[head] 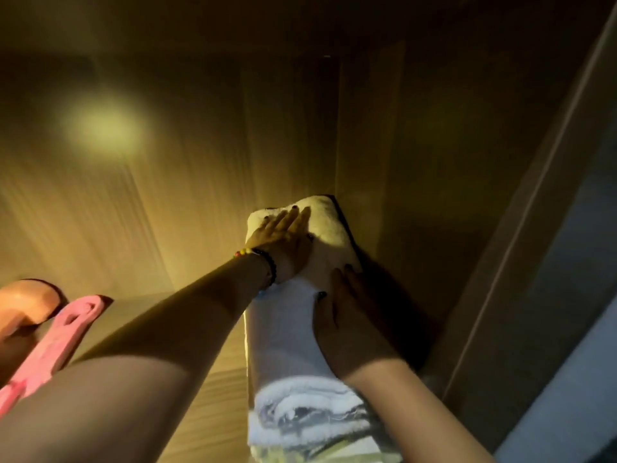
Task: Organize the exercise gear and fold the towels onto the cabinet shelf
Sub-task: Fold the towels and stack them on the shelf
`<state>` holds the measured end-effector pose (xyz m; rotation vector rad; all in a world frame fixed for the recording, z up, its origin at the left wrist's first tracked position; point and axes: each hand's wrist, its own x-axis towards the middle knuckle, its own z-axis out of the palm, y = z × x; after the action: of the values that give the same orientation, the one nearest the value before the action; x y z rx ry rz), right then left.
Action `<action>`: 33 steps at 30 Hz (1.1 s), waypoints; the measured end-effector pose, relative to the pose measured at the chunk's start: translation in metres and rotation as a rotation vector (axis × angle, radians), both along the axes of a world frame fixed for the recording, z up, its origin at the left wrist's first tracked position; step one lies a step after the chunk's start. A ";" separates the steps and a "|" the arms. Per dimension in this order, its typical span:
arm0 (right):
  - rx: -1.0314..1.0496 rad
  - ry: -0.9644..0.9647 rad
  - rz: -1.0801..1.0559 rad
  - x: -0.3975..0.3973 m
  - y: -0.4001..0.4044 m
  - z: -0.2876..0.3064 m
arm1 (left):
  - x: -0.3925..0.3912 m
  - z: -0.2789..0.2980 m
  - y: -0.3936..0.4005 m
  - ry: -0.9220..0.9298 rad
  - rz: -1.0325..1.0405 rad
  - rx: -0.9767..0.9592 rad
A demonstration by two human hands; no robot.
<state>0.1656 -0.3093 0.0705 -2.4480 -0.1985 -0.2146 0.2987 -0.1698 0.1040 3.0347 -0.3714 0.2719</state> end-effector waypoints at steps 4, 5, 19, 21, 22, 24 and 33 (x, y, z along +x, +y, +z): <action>-0.043 0.011 0.024 0.006 -0.002 0.001 | 0.003 -0.005 0.006 -0.032 -0.026 -0.048; -0.048 0.024 0.025 0.006 -0.004 0.002 | 0.000 -0.005 0.007 -0.027 -0.029 -0.070; -0.486 0.234 -0.002 -0.033 -0.009 0.011 | -0.171 -0.027 0.024 0.195 -0.134 -0.381; -0.470 0.181 0.066 -0.060 -0.016 0.013 | -0.198 -0.027 0.026 0.265 -0.094 -0.495; -0.415 0.108 0.076 -0.072 -0.020 0.016 | -0.210 -0.027 0.029 0.247 -0.106 -0.551; -0.301 0.044 0.109 -0.092 -0.029 0.021 | -0.232 -0.026 0.033 0.188 -0.153 -0.589; -0.168 -0.041 0.292 -0.180 -0.038 0.037 | -0.330 -0.011 0.053 0.121 -0.180 -0.493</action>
<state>-0.0141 -0.3478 0.1077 -2.5427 -0.6089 -0.1237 -0.0312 -0.1164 0.0935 2.5024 -0.4816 0.1407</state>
